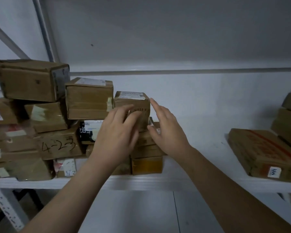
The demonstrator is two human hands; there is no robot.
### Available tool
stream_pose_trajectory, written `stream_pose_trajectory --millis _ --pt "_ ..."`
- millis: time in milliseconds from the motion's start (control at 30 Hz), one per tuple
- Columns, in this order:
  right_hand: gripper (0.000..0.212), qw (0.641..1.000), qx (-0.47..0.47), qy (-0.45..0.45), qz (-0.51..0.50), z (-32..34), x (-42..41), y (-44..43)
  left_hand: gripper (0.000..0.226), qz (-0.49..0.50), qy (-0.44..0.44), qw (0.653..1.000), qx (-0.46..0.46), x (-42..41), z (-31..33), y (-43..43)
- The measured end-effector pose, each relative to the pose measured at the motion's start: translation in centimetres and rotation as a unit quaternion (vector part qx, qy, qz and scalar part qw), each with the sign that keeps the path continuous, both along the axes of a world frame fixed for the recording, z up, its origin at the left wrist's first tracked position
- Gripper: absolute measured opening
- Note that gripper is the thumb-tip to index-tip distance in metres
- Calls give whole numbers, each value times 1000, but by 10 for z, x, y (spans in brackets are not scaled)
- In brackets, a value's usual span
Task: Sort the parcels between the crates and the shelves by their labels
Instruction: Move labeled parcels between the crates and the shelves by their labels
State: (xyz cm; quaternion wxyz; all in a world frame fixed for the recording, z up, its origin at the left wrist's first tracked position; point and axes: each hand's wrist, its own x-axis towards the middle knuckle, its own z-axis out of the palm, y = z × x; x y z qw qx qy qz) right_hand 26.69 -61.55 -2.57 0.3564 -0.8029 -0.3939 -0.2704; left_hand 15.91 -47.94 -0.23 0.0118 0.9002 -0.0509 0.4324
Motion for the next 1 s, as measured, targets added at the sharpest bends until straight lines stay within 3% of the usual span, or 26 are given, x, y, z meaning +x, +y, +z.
stream_pose_trajectory --millis 200,500,833,1000 --pt "49 996 -4 11 -84 -21 -5 -59 33 -96 19 995 -33 16 -19 -44" --pt "39 969 -51 43 -239 -55 2 -171 34 -160 104 980 -52 55 -59 -128" --pt "35 941 -59 89 -322 -89 22 -285 38 -208 183 956 -98 103 -106 -222" --pt "51 908 -66 165 -379 -102 39 -336 57 -176 300 915 -206 138 -124 -280"
